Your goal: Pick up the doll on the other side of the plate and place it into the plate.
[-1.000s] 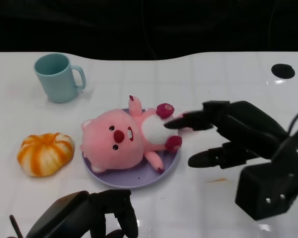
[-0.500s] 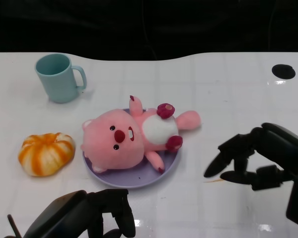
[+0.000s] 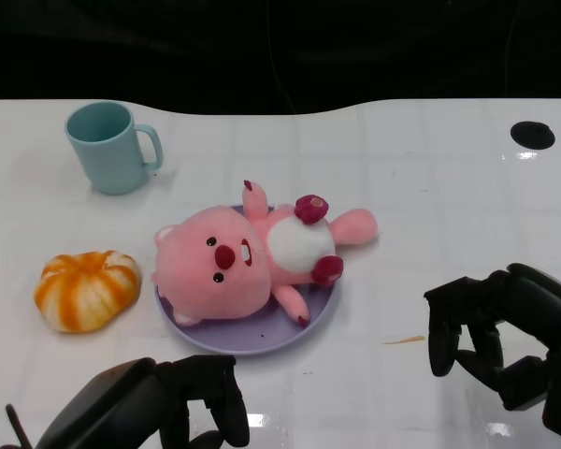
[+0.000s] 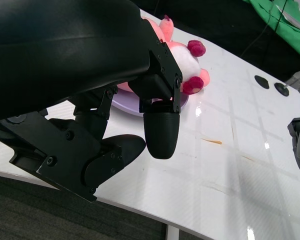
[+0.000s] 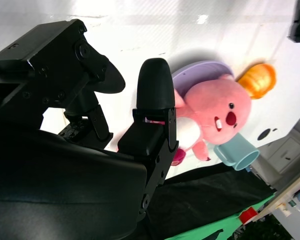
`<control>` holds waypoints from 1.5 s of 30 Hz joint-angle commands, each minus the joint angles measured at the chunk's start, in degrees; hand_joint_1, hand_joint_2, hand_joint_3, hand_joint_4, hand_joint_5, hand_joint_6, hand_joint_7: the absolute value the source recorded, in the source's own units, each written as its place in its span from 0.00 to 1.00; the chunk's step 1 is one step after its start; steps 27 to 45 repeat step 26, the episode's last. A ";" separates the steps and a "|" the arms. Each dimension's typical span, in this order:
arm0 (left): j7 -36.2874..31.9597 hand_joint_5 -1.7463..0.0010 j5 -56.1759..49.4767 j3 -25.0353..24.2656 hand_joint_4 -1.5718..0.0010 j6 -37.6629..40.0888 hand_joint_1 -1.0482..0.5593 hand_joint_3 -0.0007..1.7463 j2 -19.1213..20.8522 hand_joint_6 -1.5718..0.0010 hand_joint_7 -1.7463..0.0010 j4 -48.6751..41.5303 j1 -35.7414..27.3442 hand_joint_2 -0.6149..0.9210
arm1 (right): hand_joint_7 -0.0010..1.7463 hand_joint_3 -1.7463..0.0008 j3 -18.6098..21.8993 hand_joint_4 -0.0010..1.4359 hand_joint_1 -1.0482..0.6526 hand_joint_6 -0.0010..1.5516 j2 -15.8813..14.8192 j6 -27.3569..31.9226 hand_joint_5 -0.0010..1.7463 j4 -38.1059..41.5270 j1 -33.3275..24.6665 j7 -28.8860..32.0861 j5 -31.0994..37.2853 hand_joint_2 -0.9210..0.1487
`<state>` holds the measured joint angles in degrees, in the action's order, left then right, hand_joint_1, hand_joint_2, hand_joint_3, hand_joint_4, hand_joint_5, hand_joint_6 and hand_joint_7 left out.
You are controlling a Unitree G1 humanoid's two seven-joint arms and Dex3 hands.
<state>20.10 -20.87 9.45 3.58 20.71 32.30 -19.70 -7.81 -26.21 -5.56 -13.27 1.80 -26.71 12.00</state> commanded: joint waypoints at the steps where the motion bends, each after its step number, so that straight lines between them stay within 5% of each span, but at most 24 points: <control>1: 0.07 0.06 0.80 -0.93 0.57 -0.12 0.55 0.59 0.85 0.58 0.22 -0.09 -0.68 0.79 | 0.88 0.28 -0.46 0.58 0.63 0.47 0.35 -1.39 1.00 1.76 0.35 1.73 1.38 0.49; 17: 0.30 0.05 0.94 -1.52 0.59 -0.27 0.54 0.56 1.13 0.59 0.21 0.47 -1.23 0.81 | 0.87 0.24 -0.64 0.61 0.62 0.49 1.12 -7.81 1.00 7.95 2.93 4.48 2.45 0.52; 45: 0.16 0.04 1.24 -2.01 0.59 -0.89 0.53 0.56 1.79 0.60 0.20 0.63 -2.04 0.81 | 0.85 0.21 -1.10 0.61 0.60 0.50 0.69 -7.32 1.00 6.87 2.78 3.27 2.36 0.55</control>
